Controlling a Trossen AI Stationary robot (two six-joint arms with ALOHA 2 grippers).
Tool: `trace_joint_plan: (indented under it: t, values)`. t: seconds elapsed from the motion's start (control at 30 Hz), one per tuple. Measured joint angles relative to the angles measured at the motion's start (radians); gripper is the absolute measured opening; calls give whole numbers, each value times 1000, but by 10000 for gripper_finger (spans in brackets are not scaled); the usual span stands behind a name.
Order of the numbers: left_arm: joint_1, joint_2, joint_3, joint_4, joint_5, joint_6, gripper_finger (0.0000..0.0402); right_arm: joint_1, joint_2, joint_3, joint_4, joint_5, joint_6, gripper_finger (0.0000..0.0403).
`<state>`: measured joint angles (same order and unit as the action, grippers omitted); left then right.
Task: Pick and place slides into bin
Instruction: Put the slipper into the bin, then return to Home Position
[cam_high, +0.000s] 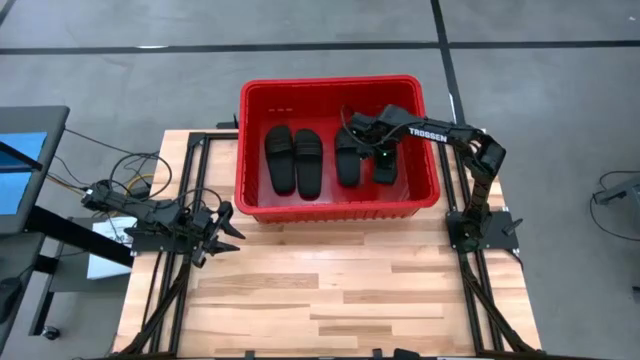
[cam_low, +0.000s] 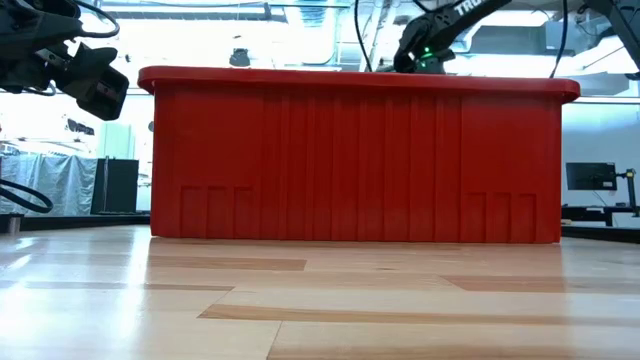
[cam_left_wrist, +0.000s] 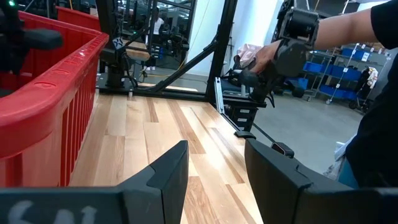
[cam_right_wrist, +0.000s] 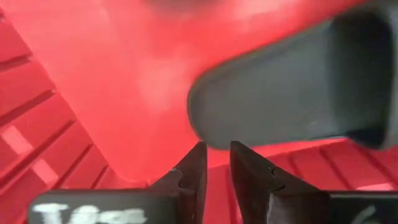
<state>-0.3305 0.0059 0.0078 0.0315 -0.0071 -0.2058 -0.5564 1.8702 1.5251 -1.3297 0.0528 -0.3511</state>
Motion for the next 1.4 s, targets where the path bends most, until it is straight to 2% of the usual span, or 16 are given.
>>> trace_joint_plan:
  t: [0.57,0.73,0.97,1.2,1.4]
  values:
    - [0,0,0,0,0,0,149,41,0,-32,32,27,-13,63]
    - [0,0,0,0,0,0,149,48,0,20,2,38,-43,63]
    - [0,0,0,0,0,0,149,46,0,192,-5,142,-50,63]
    - [0,0,0,0,0,0,149,44,0,437,-18,143,-38,63]
    - [0,0,0,0,0,0,149,44,0,649,-97,131,1,63]
